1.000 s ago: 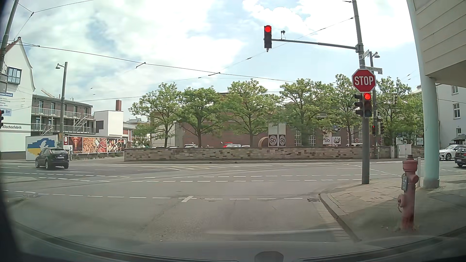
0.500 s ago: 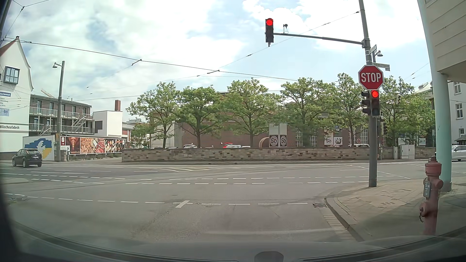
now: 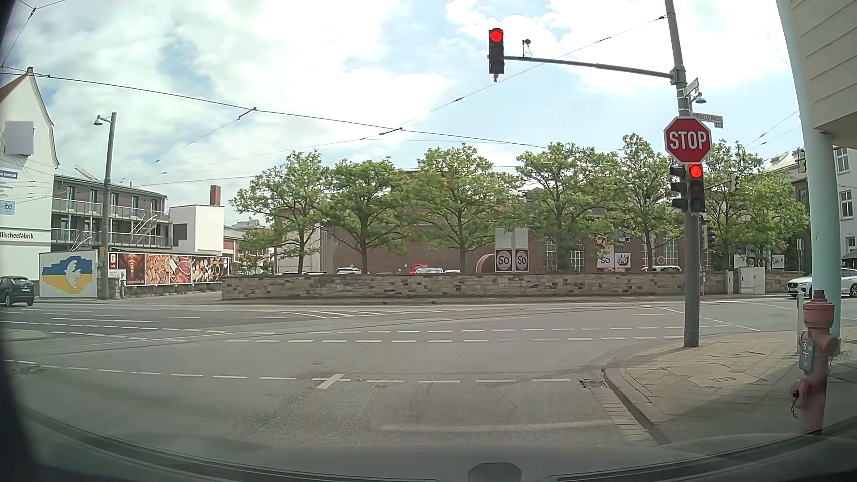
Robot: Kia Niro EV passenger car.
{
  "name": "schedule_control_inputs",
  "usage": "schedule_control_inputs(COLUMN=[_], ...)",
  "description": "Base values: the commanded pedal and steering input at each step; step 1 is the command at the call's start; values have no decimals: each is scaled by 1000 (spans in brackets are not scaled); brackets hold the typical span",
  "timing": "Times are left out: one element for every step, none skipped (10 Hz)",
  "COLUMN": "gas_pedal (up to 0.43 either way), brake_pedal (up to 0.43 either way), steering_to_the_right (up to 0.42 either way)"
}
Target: Follow the waypoints while adhering to traffic rules and regulations
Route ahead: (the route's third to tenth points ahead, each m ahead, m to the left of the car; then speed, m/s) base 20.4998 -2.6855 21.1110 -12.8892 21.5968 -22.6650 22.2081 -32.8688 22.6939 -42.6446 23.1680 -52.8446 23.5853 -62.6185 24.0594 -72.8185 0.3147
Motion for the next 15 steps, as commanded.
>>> schedule_control_inputs(gas_pedal=[0, 0, 0, 0, 0, 0, 0, 0, 0, 0, 0, 0, 0, 0, 0], brake_pedal=[244, 244, 238, 238, 238, 244, 244, 256, 274, 280, 280, 280, 280, 280, 280], steering_to_the_right=[40, 39, 39, 39, 38, 38, 38, 38, 38, 37, 37, 38, 37, 37, 37])
